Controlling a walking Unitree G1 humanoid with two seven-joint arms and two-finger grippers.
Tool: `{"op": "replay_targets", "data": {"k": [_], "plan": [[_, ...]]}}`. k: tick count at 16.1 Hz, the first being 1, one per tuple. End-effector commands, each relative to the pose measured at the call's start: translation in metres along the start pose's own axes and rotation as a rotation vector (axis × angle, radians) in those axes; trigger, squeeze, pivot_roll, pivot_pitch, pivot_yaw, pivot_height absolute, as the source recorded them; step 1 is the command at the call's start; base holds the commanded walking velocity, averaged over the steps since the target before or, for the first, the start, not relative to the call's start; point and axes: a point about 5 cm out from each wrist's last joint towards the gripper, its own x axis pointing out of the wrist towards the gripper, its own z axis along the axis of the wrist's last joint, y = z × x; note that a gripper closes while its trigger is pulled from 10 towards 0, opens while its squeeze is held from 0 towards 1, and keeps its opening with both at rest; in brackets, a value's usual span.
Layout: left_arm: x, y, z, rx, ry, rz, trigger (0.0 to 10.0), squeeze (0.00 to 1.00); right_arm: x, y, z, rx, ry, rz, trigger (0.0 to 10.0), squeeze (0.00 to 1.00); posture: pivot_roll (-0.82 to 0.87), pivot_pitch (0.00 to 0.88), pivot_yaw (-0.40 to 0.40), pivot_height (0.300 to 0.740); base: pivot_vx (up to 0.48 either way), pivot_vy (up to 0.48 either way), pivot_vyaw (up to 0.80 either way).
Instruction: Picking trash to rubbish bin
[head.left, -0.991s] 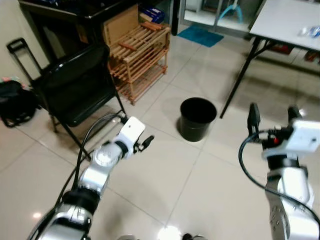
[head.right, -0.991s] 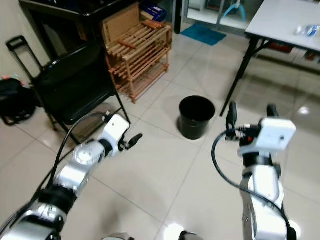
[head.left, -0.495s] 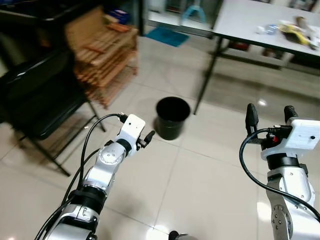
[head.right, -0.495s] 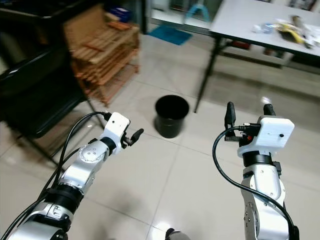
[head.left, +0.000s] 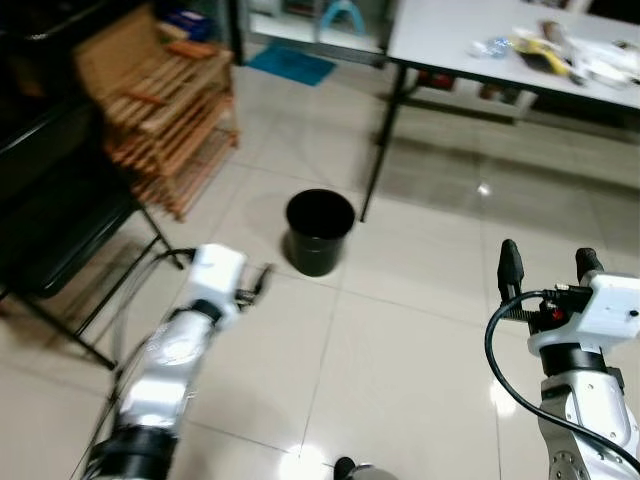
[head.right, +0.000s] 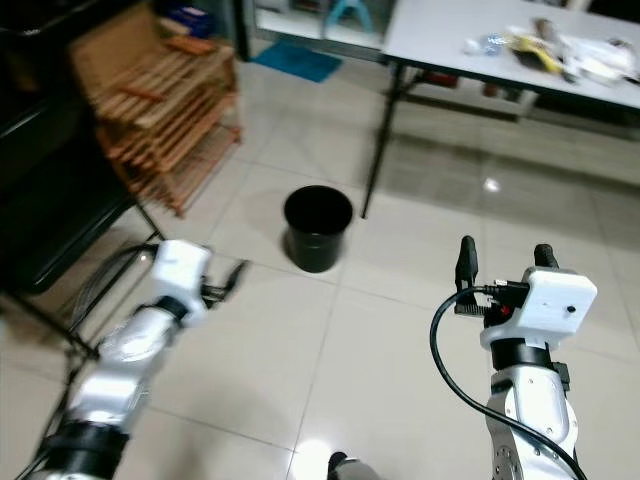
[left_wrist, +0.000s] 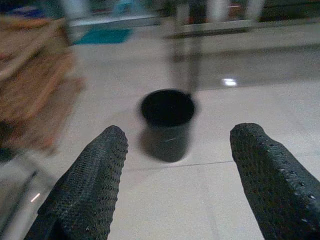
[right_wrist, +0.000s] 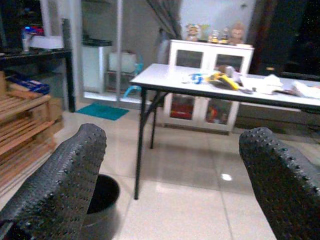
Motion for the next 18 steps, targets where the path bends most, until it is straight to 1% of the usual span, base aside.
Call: {"op": "replay_targets", "data": {"k": [1,3,6,11,12,18], "plan": [[-0.002,-0.004,-0.002,-0.007,0.001,0.021,10.0,0.00,-0.002,-0.001,0.003,-0.001,0.001,-0.006,10.0,0.00,0.18,0.099,-0.050,0.740,0.000,0.000,0.00],[-0.004,-0.009,-0.002,0.014,0.002,0.000,10.0,0.00,-0.001,0.004,0.004,-0.003,0.000,0.013,10.0,0.00,0.19,0.102,-0.058,0.740,0.000,0.000,0.00],[-0.009,-0.009,-0.002,0.046,0.016,-0.005,10.0,0.00,0.000,0.008,0.003,0.002,0.007,0.025,10.0,0.00,0.19,0.116,-0.053,0.740,0.000,0.000,0.00],[-0.009,-0.013,-0.001,0.059,0.022,-0.023,10.0,0.00,-0.001,0.011,0.001,0.012,0.018,0.025,10.0,0.00,0.18,0.110,-0.048,0.740,0.000,0.000,-0.80],[-0.006,-0.016,0.000,0.059,0.015,-0.037,10.0,0.00,0.001,0.011,0.002,0.012,0.016,0.024,10.0,0.00,0.18,0.108,-0.047,0.740,0.000,0.000,-0.80],[0.006,-0.023,0.013,0.078,-0.022,-0.061,10.0,0.00,0.000,0.010,0.001,0.013,0.018,0.014,10.0,0.00,0.17,0.103,-0.042,0.740,0.000,0.000,-0.80]]}}
